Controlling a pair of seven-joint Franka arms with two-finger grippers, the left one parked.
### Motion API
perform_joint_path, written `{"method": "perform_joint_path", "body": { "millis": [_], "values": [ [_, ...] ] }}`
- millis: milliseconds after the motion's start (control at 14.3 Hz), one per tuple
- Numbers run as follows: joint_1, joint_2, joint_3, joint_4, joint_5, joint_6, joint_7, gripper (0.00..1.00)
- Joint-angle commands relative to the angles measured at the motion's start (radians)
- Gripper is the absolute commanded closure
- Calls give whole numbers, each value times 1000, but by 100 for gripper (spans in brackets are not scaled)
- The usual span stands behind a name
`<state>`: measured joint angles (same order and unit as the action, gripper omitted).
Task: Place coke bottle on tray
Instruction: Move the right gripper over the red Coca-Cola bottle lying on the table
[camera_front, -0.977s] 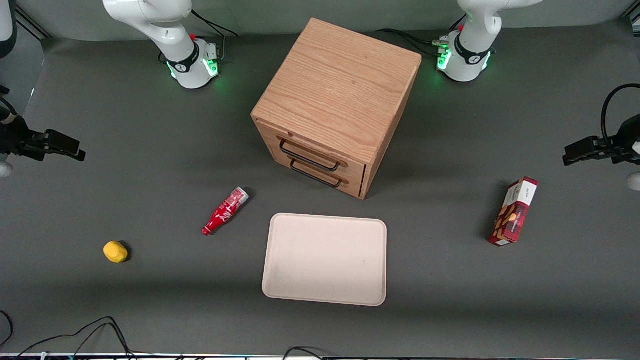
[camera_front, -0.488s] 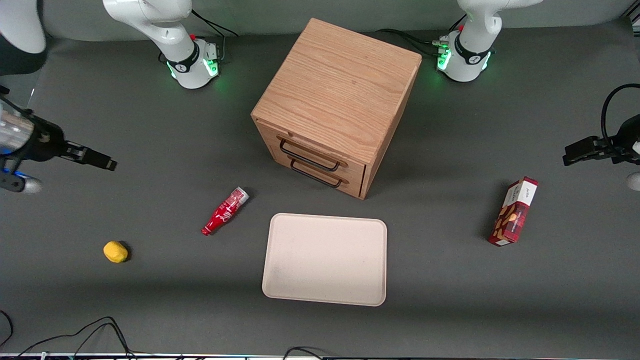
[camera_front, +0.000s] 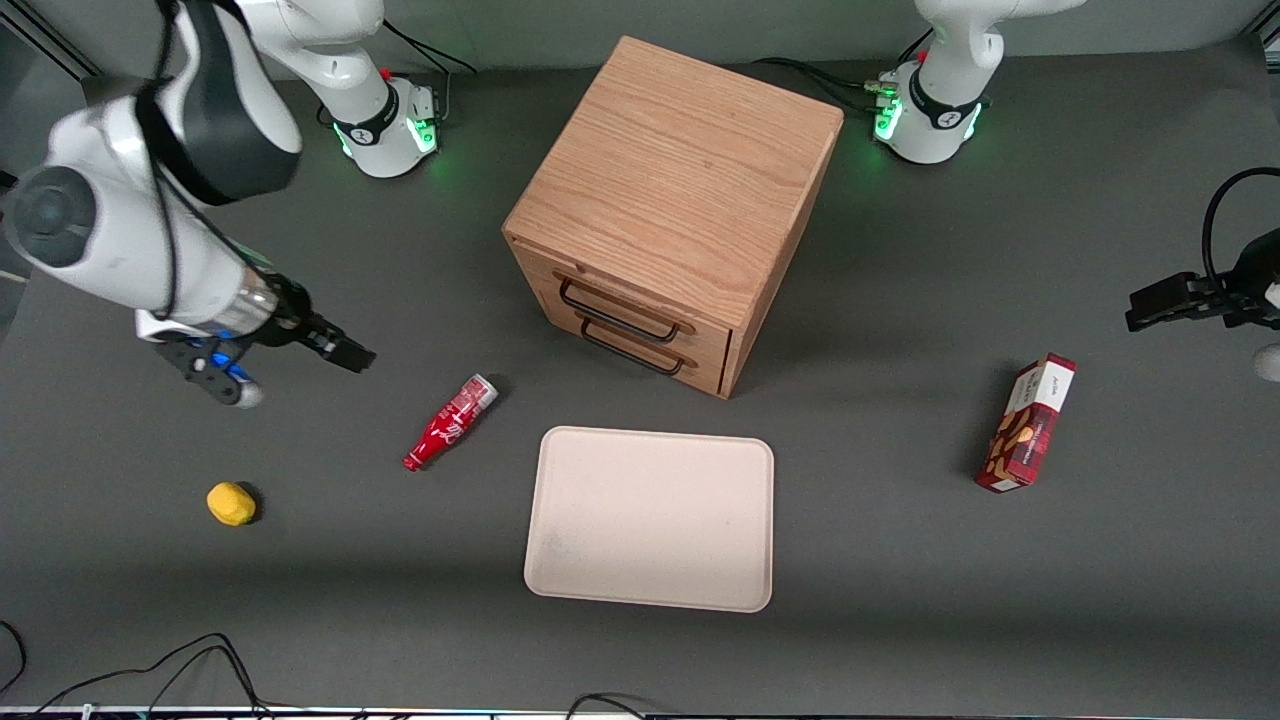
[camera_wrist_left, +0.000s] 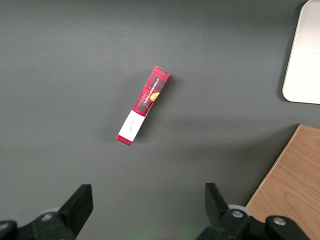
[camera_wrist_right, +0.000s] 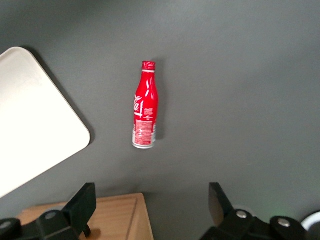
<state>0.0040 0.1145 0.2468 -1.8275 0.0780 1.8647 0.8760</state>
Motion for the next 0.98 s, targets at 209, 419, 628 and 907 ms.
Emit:
{"method": "perform_joint_path", "body": {
  "millis": [209, 419, 628, 907],
  "values": [
    [2, 69, 37, -202, -59, 302, 133, 0],
    [4, 164, 54, -231, -138, 430, 225, 0],
    [14, 250, 55, -236, -204, 540, 291, 0],
    [16, 342, 55, -234, -268, 652, 339, 0]
  ]
}}
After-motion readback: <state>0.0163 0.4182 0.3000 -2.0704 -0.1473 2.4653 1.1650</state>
